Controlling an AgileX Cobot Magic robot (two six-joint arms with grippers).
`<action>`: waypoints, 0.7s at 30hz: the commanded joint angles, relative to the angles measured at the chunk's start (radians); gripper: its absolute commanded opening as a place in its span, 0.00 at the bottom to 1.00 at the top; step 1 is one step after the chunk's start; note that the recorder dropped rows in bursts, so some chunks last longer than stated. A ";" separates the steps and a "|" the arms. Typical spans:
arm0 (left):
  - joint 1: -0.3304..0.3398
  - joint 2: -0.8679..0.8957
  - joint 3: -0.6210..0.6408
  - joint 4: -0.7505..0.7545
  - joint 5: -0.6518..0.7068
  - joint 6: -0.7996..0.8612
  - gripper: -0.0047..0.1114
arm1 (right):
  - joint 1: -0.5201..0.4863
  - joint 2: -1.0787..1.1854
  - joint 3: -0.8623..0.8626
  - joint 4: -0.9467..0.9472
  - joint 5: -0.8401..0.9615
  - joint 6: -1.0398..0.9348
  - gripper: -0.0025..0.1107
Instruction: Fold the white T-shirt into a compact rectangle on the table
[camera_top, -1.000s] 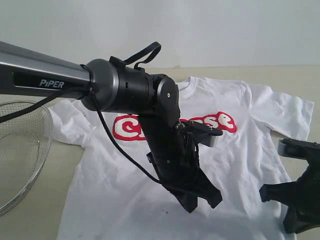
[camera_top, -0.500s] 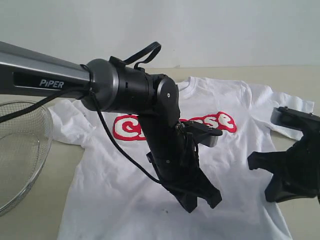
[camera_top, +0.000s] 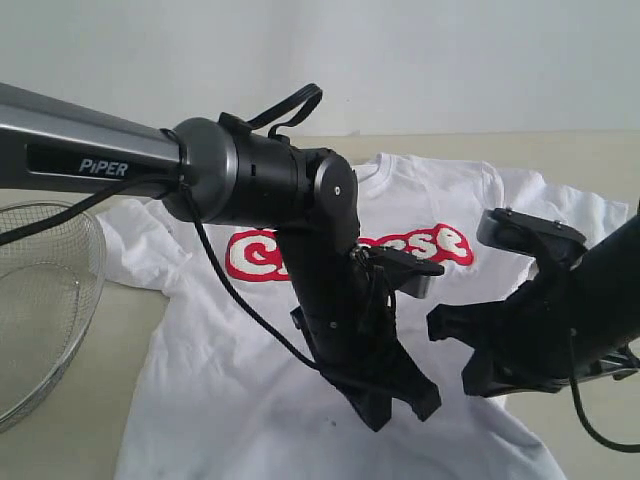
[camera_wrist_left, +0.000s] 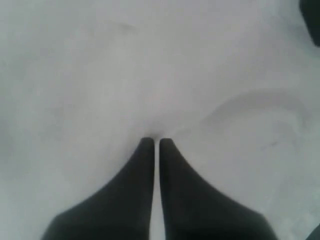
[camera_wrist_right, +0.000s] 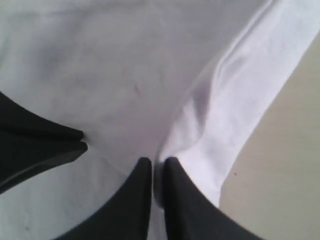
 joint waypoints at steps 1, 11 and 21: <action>0.001 -0.004 0.003 0.008 0.014 -0.011 0.08 | 0.007 0.047 -0.004 0.049 0.000 -0.007 0.34; 0.007 -0.010 0.003 0.008 0.064 0.013 0.08 | 0.007 0.100 -0.004 0.439 0.077 -0.378 0.37; 0.022 -0.010 0.003 0.008 0.068 0.013 0.08 | 0.005 -0.008 -0.007 0.037 0.174 -0.149 0.43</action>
